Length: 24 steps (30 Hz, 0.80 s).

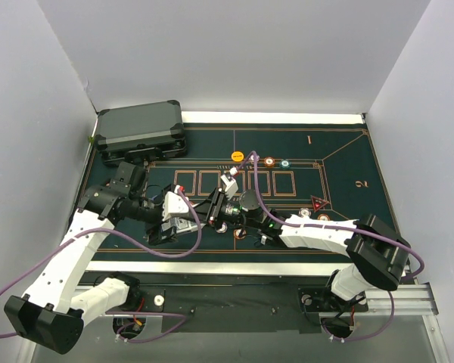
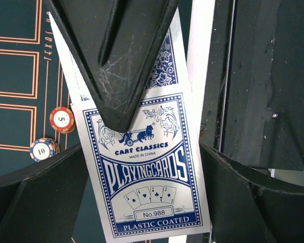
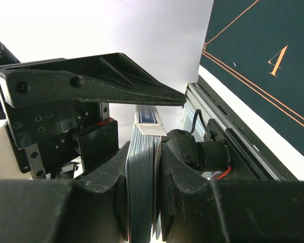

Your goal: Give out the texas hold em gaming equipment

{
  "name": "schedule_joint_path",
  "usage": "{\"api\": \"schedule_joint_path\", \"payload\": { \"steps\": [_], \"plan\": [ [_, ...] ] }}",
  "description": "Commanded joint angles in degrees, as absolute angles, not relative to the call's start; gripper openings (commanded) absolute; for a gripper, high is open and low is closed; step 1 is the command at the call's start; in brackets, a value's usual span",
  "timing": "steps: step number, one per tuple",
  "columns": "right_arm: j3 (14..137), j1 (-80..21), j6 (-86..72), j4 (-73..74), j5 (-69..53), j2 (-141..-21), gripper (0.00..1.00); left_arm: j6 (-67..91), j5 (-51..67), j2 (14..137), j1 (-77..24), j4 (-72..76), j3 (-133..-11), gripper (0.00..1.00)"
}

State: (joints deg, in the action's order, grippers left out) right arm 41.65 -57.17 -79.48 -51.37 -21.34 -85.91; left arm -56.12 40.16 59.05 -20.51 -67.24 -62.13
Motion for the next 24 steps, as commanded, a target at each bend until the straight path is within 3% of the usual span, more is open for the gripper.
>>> {"api": "schedule_joint_path", "payload": {
  "steps": [1,7,18,20,21,24],
  "plan": [
    [44.12,-57.83,-79.01,-55.64,-20.39,-85.52,0.0,-56.25,42.54,58.01,-20.21,-64.95,-62.14,0.95],
    [43.33,-58.18,-79.01,-55.81,-19.87,-85.96,0.0,-56.07,43.16,57.22,-20.21,-63.63,-61.96,0.88],
    [43.07,-58.45,-79.63,-56.43,-19.69,-86.48,0.01,-56.43,43.94,58.36,-20.21,-66.71,-62.4,0.59],
    [42.8,-58.45,-79.72,-56.25,-19.78,-86.4,0.09,-54.85,44.38,58.45,-20.13,-66.53,-62.14,0.53],
    [42.63,-58.36,-79.72,-55.64,-19.86,-86.14,0.2,-54.67,44.65,58.53,-20.13,-66.79,-62.05,0.49],
    [41.58,-57.75,-79.11,-54.23,-20.65,-84.82,0.34,-55.19,45.96,58.27,-19.95,-68.55,-61.79,0.47]
  ]
}}
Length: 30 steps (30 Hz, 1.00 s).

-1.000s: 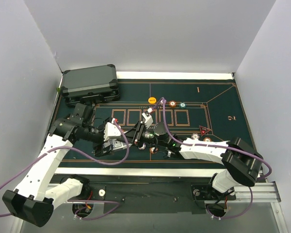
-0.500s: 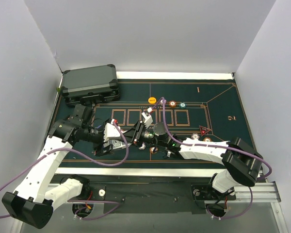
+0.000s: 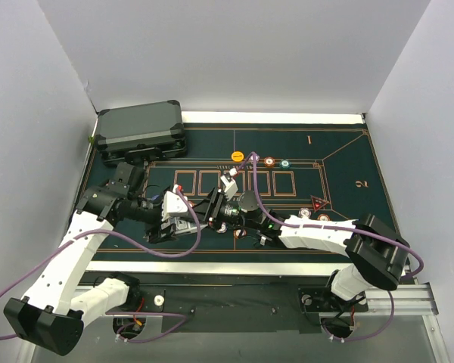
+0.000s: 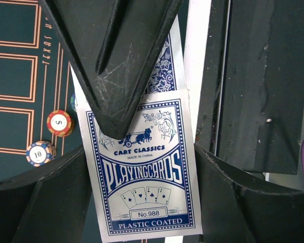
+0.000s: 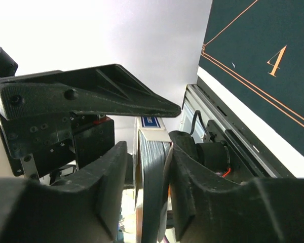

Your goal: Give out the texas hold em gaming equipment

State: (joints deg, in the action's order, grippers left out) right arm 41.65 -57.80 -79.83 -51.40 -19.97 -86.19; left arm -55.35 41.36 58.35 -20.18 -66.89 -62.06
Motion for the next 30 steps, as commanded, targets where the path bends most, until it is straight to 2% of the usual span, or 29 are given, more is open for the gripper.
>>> {"api": "schedule_joint_path", "payload": {
  "steps": [1,4,10,30],
  "plan": [
    [41.4,-57.48,-78.93,-53.01,-21.0,-84.47,0.39,-55.37,46.31,58.1,-19.86,-68.9,-61.44,0.46],
    [41.22,-56.87,-76.65,-46.44,-21.53,-81.75,0.47,-55.81,46.49,56.96,-19.6,-68.82,-60.38,0.43],
    [44.56,-56.69,-67.42,-27.71,-21.01,-77.26,0.5,-55.72,47.28,55.81,-19.51,-68.55,-59.15,0.41],
    [46.32,-56.34,-67.68,-27.25,-22.24,-77.44,0.45,-56.43,47.02,54.23,-19.6,-68.56,-56.87,0.38]
  ]
}}
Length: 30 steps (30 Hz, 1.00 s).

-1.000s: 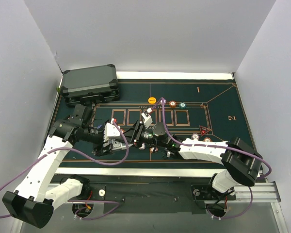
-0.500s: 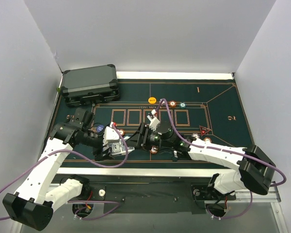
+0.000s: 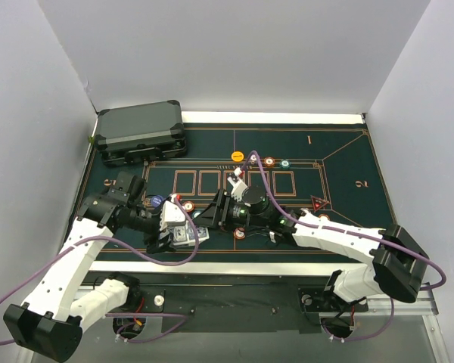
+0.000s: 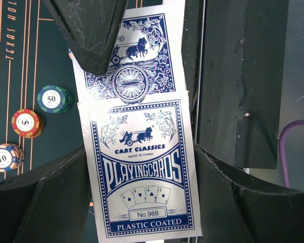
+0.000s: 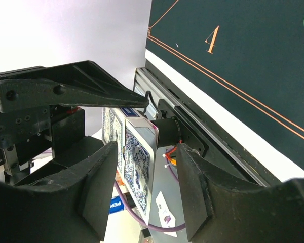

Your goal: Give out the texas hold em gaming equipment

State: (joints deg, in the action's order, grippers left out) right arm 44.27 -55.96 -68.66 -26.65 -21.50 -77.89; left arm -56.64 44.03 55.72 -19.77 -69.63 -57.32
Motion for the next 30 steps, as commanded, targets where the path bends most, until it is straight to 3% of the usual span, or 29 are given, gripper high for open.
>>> {"api": "schedule_joint_path", "payload": {
  "steps": [1,22,29,30],
  "plan": [
    [46.23,-56.34,-67.5,-26.72,-22.15,-77.08,0.44,-56.08,47.28,54.14,-19.6,-68.29,-56.6,0.38],
    [39.55,-55.37,-66.8,-22.06,-20.3,-68.3,0.27,-51.42,49.39,54.23,-18.98,-64.51,-56.16,0.34],
    [38.05,-54.05,-66.36,-20.22,-19.86,-64.87,0.27,-51.07,49.31,54.67,-18.9,-64.16,-55.9,0.33],
    [38.32,-54.05,-65.66,-19.17,-19.6,-64.78,0.34,-51.15,49.13,54.67,-18.9,-64.07,-55.81,0.33]
  ]
}}
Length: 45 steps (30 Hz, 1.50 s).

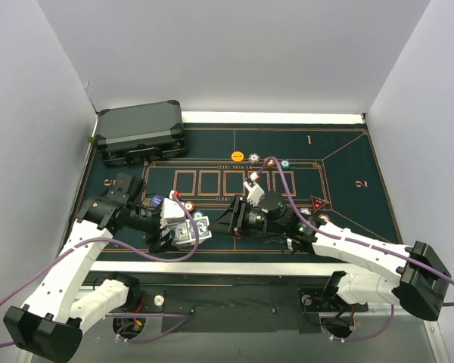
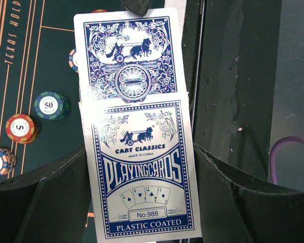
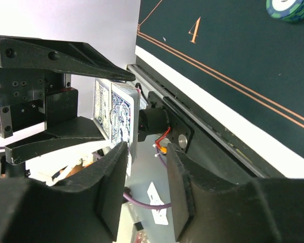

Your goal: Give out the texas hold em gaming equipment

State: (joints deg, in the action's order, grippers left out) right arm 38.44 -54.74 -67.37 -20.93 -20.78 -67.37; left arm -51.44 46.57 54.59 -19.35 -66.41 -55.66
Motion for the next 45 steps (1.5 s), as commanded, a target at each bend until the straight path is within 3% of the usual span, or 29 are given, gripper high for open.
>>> {"api": "schedule_joint_path", "payload": {
  "steps": [1,3,5,13,16,23,33,45],
  "plan": [
    [39.19,-54.05,-65.31,-18.55,-19.25,-64.25,0.4,-50.72,49.13,54.93,-18.98,-63.72,-55.55,0.33],
    [40.77,-54.14,-64.34,-16.7,-18.37,-63.9,0.5,-50.19,48.52,55.1,-18.98,-63.28,-55.37,0.33],
    [42.26,-54.32,-64.07,-16.44,-18.1,-64.86,0.54,-50.36,48.43,55.63,-18.98,-63.54,-55.46,0.34],
    [50.62,-58.62,-61.61,-14.23,-17.75,-75.49,0.57,-49.13,48.34,56.34,-19.25,-63.02,-56.16,0.36],
    [51.24,-59.33,-62.4,-15.47,-17.84,-77.17,0.55,-49.04,48.25,55.81,-19.34,-62.84,-55.99,0.36],
    [47.29,-59.24,-63.72,-17.4,-16.97,-74.71,0.38,-48.34,48.78,54.84,-19.25,-62.49,-55.63,0.36],
    [41.31,-58.27,-65.04,-19.42,-15.64,-69.88,0.36,-46.32,50.36,54.23,-19.16,-61.08,-55.99,0.36],
    [41.4,-55.46,-63.72,-15.74,-15.56,-65.13,0.27,-45.44,51.41,53.53,-19.16,-60.82,-54.94,0.36]
  ]
}}
